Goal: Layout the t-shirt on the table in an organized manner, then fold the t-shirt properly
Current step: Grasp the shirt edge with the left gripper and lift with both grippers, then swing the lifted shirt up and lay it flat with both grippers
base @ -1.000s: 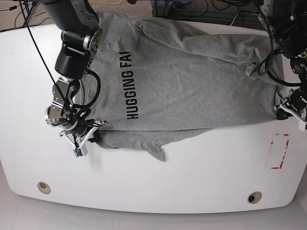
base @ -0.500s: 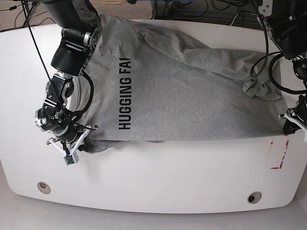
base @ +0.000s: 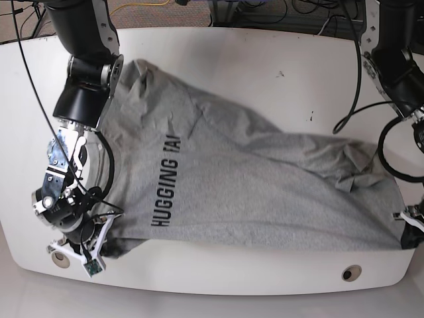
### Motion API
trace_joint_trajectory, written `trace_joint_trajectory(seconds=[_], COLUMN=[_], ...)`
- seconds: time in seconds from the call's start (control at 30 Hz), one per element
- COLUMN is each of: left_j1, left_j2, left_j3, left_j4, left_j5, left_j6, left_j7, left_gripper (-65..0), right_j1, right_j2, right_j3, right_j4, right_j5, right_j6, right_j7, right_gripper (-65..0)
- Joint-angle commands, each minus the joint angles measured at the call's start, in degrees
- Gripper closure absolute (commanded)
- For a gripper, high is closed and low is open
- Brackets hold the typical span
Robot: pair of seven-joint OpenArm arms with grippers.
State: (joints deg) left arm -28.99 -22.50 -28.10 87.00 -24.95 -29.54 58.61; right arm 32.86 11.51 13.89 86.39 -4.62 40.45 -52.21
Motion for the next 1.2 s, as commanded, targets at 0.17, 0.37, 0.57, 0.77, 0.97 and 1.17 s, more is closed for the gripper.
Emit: trace_joint_trajectory(seconds=[0.17,0.37,0.57,0.77,0.97,1.17], left_j1=[-15.80,-25.73,-33.73,-37.25,-34.70,-28.28], left_j2=[-1.89,-3.65,-3.74,-3.74,-3.74,-3.65], left_j3=[1.33,4.84,6.25,6.25,6.16,5.64], left_j4=[2.80,2.45,1.57,-1.24,-1.42,-1.07], left_j5=[-0.50,-0.41,-0.33,-0.59,-0.76,-0.94], left_j6=[0.13,0.13,0.13,-0.04,-0.22,-0.92], left_j7=[1.30,1.39,1.48,1.48,1.48,1.48], left_gripper=[-1.8,-1.9,-1.9,-2.1,-2.1,-2.1], right_j1=[12.02,21.69,30.65,33.64,30.22,20.19], right_j2=[5.42,8.23,11.04,12.45,13.33,13.94], right_j3=[-3.91,-4.18,-7.16,-9.63,-9.54,-6.73], right_j4=[5.43,6.23,6.05,7.72,12.47,19.41], right_j5=[0.45,0.71,0.53,0.97,0.53,0.89], right_j6=[-0.45,-0.45,-0.45,-0.45,-0.45,-0.45], right_j7=[-4.63,-8.32,-11.93,-14.83,-16.15,-16.15], right_gripper=[0.0,0.0,0.0,0.0,0.0,0.0])
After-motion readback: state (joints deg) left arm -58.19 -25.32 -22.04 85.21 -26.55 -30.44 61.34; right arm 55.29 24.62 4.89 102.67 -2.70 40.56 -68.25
